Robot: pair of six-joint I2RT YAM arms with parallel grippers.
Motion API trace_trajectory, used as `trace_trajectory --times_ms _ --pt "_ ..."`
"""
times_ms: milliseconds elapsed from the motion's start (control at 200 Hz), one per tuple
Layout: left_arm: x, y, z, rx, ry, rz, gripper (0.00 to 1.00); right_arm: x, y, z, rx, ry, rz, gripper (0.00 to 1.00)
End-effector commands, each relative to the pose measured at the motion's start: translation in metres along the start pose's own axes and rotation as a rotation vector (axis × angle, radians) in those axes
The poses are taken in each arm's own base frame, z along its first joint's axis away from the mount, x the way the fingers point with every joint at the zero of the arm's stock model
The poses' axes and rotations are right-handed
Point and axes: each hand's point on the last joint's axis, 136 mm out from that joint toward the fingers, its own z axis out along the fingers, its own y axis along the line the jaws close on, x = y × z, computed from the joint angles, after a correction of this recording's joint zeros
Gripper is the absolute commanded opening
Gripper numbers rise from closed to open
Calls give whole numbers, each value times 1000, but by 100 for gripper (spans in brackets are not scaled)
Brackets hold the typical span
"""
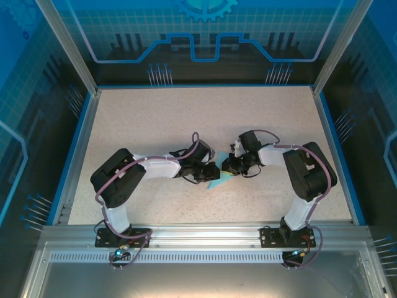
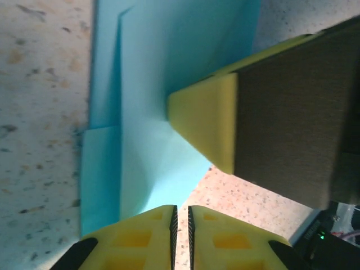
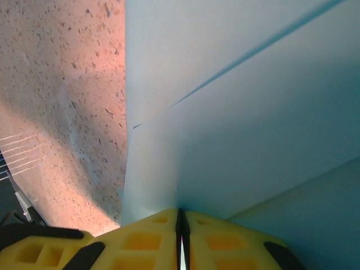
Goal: Fold a paper plane with a square sheet of paper (pick it up from the middle)
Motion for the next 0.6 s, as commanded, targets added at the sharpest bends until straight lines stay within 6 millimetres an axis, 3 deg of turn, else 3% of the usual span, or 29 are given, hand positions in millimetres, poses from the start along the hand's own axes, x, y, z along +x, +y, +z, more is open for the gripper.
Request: trace_trajectory --times_ms 0,595 --pt "6 -15 -5 42 40 26 18 23 -49 14 196 66 95 12" --pt "21 30 1 -133 77 -30 19 24 -61 16 262 84 118 12"
